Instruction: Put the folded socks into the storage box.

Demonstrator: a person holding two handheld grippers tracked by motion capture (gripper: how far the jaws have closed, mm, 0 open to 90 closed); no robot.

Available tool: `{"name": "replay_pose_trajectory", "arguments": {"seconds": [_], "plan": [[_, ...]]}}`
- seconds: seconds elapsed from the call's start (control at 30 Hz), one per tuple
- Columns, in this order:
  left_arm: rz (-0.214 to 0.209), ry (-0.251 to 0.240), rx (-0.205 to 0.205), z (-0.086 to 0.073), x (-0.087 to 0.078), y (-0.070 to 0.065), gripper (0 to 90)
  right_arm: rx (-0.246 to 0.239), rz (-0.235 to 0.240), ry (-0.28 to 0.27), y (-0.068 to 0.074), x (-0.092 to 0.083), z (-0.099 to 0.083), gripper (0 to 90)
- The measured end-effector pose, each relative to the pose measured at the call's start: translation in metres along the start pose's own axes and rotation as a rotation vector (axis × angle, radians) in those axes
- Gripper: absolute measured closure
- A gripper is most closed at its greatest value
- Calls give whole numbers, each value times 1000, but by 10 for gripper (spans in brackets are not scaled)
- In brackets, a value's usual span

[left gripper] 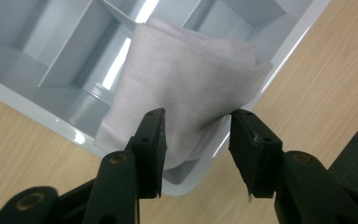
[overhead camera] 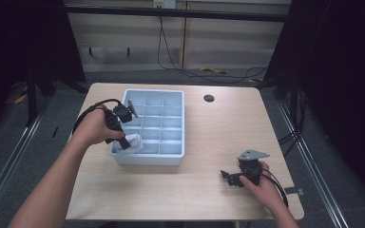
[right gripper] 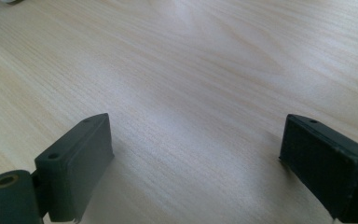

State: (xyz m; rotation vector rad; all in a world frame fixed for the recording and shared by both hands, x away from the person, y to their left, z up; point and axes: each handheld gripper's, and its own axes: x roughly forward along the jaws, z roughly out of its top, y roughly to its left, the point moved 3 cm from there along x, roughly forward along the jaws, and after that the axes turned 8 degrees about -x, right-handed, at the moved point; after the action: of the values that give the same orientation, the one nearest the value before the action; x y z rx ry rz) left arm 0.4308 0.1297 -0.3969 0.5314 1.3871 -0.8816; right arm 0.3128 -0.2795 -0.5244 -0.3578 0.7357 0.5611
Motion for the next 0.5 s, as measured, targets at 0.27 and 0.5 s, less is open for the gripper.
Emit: {"name": "replay_pose_trajectory", "arguments": {"seconds": [0.27, 0.5], "plan": [[7, -40, -4, 8, -13, -2, 514, 1, 0, -1, 0, 0, 0, 82], [12, -42, -5, 12, -16, 0, 532, -2, -1, -3, 0, 0, 0, 82]]}}
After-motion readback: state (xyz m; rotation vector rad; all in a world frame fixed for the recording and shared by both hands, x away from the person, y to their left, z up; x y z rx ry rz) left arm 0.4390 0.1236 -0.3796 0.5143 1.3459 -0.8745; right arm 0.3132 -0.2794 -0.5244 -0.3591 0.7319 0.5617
